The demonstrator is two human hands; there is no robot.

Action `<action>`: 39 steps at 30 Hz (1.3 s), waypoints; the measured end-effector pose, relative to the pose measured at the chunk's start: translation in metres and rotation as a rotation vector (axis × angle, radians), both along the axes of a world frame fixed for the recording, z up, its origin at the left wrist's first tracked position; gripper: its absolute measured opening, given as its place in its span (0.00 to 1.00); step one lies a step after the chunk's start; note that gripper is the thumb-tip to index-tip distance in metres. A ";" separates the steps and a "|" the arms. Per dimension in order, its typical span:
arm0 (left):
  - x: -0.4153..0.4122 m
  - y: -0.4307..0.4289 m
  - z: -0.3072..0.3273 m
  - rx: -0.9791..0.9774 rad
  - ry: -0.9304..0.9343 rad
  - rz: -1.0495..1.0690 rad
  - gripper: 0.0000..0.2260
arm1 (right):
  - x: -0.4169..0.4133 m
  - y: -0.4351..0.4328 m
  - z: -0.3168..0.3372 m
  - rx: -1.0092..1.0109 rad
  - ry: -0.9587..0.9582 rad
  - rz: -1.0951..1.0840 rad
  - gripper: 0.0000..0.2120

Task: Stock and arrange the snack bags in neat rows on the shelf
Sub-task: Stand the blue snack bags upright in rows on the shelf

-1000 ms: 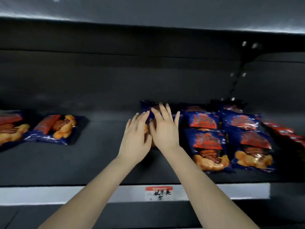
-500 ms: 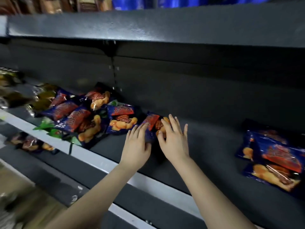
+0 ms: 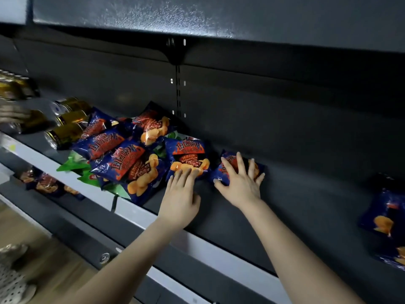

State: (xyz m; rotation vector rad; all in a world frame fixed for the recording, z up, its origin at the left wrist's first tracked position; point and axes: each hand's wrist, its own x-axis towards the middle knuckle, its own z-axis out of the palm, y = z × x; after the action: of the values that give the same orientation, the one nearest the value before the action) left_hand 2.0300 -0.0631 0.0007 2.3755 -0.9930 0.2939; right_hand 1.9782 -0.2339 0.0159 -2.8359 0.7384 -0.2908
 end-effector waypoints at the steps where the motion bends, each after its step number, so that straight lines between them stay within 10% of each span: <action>1: 0.001 0.000 -0.002 -0.009 -0.001 -0.008 0.27 | 0.002 0.000 -0.003 0.011 0.023 -0.018 0.33; 39: 0.006 0.000 -0.004 0.167 0.122 -0.109 0.22 | -0.021 0.050 -0.002 -0.019 0.086 -0.437 0.39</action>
State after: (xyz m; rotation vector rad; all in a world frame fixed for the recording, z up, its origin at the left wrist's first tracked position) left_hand 2.0359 -0.0629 -0.0032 2.4429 -1.1227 0.0247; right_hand 1.9570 -0.1842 0.0137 -2.6898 1.3792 -0.2389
